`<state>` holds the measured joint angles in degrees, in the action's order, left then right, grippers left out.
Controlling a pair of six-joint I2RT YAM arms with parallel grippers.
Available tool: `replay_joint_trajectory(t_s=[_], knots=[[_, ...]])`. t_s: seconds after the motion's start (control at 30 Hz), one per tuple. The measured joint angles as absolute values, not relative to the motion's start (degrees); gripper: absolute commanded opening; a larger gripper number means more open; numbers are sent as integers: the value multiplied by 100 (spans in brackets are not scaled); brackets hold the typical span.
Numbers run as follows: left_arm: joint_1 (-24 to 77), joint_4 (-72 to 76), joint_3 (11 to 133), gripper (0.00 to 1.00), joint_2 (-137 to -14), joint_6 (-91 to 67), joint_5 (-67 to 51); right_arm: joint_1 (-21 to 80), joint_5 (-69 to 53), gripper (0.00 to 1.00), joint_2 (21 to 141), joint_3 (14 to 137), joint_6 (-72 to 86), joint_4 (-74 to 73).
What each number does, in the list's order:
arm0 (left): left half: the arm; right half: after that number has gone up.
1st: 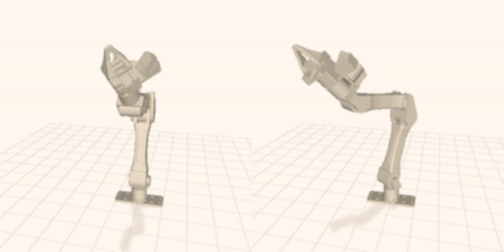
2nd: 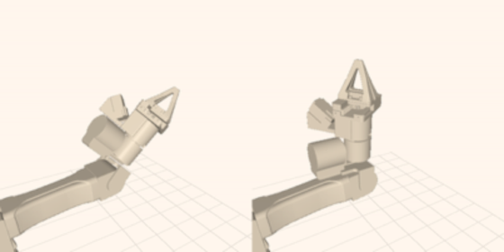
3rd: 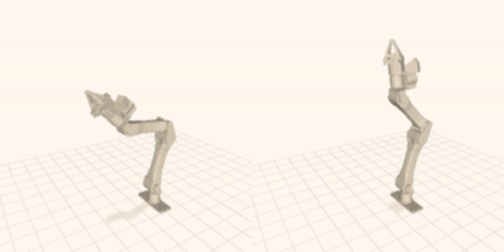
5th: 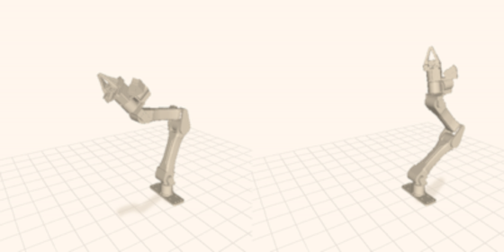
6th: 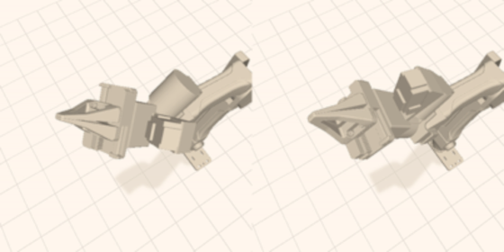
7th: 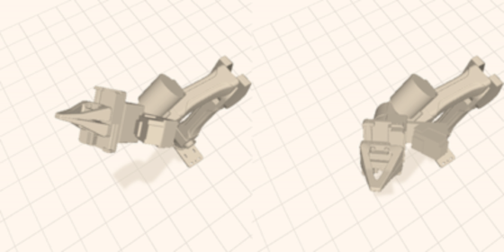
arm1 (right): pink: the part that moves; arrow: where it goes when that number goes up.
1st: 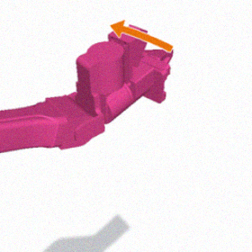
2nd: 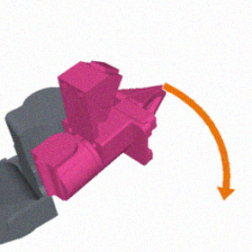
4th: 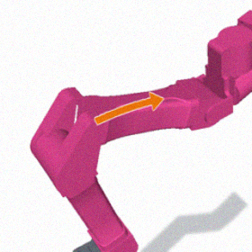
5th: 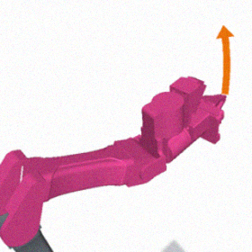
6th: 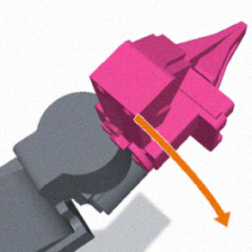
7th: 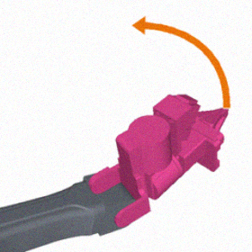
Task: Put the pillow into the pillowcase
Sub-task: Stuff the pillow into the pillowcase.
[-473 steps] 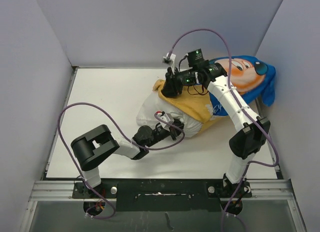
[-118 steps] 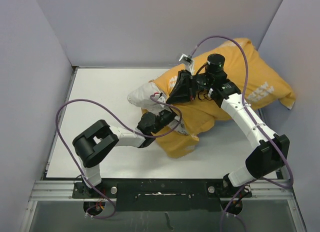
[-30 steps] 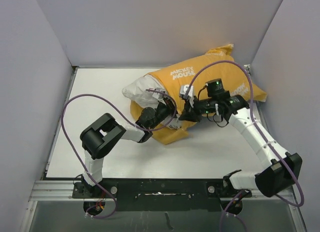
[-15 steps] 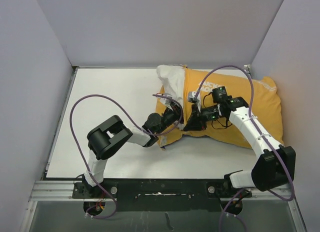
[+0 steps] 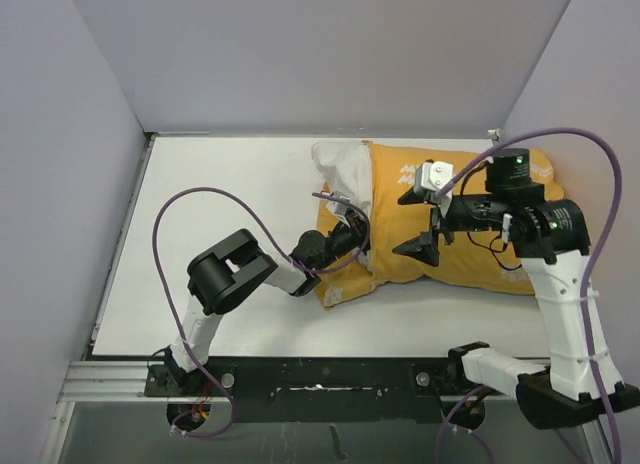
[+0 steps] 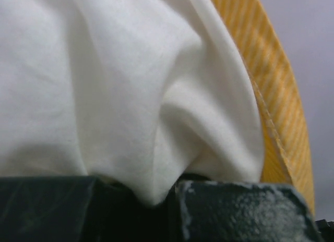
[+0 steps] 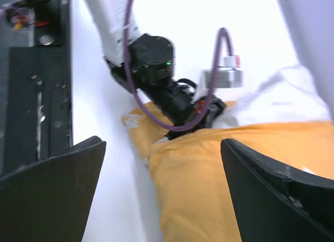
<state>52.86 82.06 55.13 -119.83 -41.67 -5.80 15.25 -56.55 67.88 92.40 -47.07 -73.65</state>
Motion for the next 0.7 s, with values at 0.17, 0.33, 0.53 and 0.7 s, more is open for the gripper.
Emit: replay_joint_trajectory(t_s=[0.17,0.33,0.53,0.7], knots=[[5286,8283,5787,0,-12217,-4176,-816,1400,-4427,98,6578,9262,-2884,-6093],[5330,8298,5999,0,-12350,-4038,-976,1490,-2921,98,7710,9212,-1483,-4932],[5374,8305,6152,0,-12473,-3745,-1190,2346,-963,98,8680,9126,-635,-4418],[5374,8340,6278,0,-12578,-3553,-1387,2628,-165,99,8851,9094,-478,-4313]])
